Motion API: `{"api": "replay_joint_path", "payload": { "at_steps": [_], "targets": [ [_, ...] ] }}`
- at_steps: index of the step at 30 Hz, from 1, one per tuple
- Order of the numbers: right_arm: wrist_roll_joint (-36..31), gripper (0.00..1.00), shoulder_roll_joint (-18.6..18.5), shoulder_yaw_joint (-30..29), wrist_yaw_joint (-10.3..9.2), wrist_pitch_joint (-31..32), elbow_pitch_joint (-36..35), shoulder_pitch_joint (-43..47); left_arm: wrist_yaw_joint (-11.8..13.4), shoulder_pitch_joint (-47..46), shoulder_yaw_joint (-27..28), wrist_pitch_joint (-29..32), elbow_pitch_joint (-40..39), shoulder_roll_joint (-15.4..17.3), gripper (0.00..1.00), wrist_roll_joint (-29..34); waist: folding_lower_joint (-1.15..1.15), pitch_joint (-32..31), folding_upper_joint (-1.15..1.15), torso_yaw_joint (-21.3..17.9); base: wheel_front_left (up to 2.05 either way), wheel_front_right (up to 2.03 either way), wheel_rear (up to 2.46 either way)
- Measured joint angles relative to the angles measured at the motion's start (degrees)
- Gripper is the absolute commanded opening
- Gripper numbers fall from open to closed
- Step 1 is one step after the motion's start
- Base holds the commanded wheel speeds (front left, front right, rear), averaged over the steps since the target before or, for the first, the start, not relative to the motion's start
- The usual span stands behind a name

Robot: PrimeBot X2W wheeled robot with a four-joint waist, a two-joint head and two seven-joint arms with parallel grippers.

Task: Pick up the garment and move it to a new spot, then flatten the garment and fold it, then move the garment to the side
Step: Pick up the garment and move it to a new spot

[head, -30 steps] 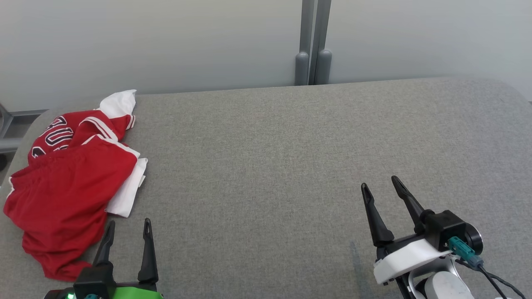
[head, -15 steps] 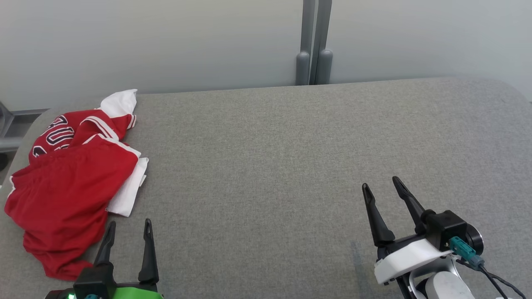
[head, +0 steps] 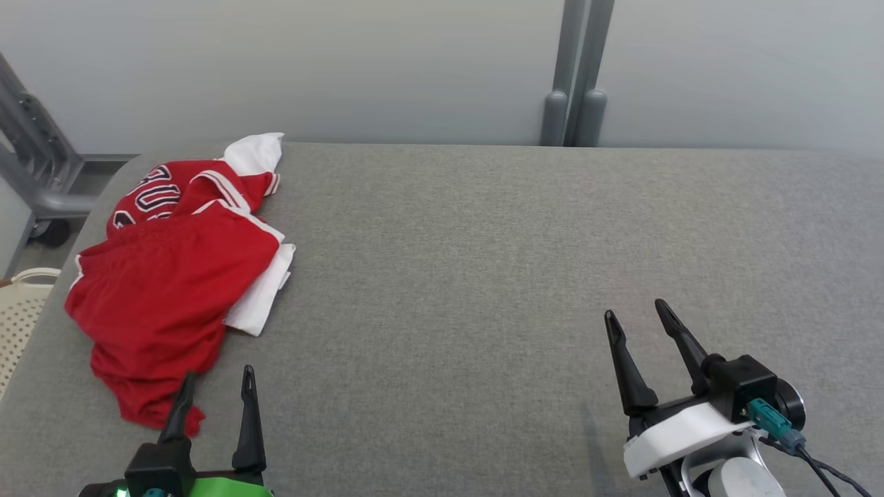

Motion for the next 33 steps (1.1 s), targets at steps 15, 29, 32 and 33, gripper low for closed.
{"api": "replay_joint_path", "payload": {
  "at_steps": [15, 29, 32, 33],
  "targets": [
    [1.22, 1.00, 0.01, 1.12, 0.01, 0.00, 0.26, 1.02, 0.38, 1.54, 0.99, 0.00, 0.16, 0.26, 1.00, -0.33, 0.00, -0.95, 0.00, 14.60, 0.00, 0.00, 0.00],
    [1.77, 1.00, 0.05, 1.33, 0.01, 0.00, 0.81, 0.75, 0.81, 2.78, 3.44, 0.24, -0.29, 1.47, 1.00, -2.55, 0.00, -1.27, 0.00, 20.01, 0.00, 0.00, 0.00],
    [1.45, 1.00, 0.05, 0.96, 0.01, 0.00, 0.77, 0.62, 0.77, 2.59, 3.76, 1.16, -0.87, 2.08, 1.00, -3.25, 0.00, -0.91, 0.00, 18.62, 0.00, 0.00, 0.00],
    [1.33, 1.00, 0.04, 0.70, 0.01, 0.00, 0.71, 0.58, 0.69, 2.32, 3.79, 1.63, -1.04, 2.36, 1.00, -3.39, 0.00, -0.75, 0.00, 18.14, 0.00, 0.00, 0.00]
  ]
}}
